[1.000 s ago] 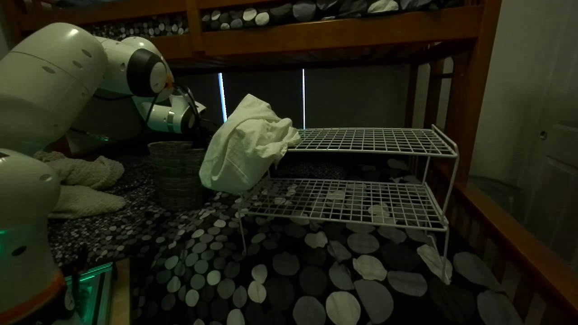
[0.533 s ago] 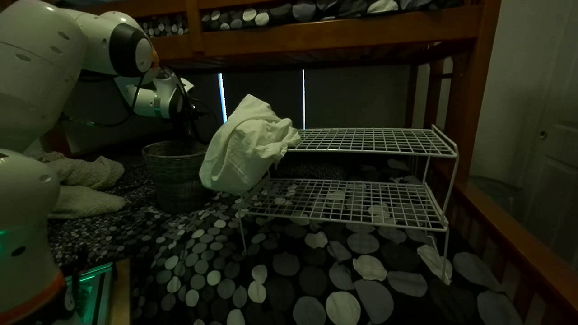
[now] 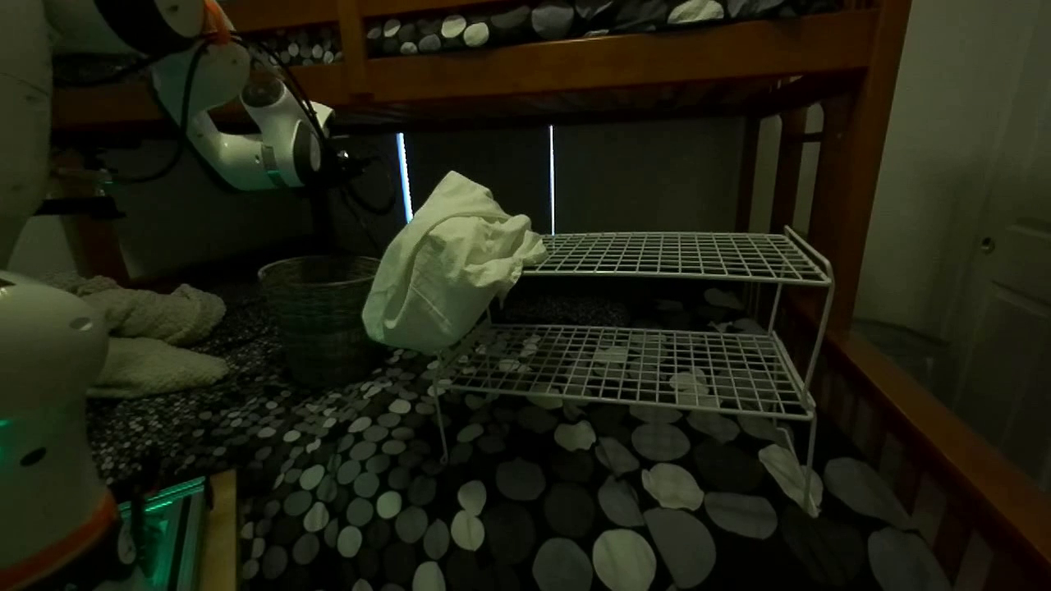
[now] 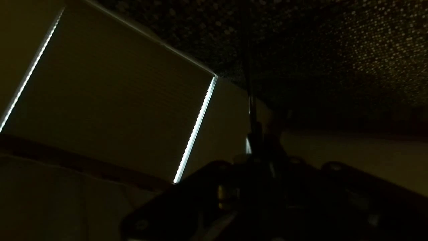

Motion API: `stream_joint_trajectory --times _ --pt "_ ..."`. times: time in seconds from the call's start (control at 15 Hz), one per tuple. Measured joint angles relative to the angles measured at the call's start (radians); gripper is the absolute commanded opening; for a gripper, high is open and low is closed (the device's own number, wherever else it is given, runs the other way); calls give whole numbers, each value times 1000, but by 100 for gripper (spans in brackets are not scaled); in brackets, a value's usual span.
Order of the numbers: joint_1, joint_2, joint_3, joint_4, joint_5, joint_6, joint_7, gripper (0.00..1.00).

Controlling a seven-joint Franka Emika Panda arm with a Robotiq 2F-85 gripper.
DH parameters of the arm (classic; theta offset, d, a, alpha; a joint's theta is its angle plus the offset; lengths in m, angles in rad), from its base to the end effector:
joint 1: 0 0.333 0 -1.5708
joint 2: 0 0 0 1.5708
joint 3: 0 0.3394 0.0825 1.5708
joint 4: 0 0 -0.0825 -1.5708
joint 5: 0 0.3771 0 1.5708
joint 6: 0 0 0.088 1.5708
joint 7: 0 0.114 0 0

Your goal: Take the hanger out of the basket

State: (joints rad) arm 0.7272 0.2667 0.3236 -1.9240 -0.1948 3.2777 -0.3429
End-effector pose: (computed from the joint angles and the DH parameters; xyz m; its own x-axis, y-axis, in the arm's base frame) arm 0.3315 0.5733 0.5198 -0.1907 0.5523 0.8115 0.8987 -0.2343 0.3707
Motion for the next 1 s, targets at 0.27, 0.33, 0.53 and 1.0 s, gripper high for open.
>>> stream_joint_trajectory --times 0.27,0.33,0.53,1.0 --pt "37 -218 -66 -161 -66 -26 -47 2" --pt "38 -274 -93 -192 -94 -31 -48 2" --pt "-64 -448 -89 -275 -197 -93 -20 2" --pt "128 -687 -93 -465 19 -356 33 2"
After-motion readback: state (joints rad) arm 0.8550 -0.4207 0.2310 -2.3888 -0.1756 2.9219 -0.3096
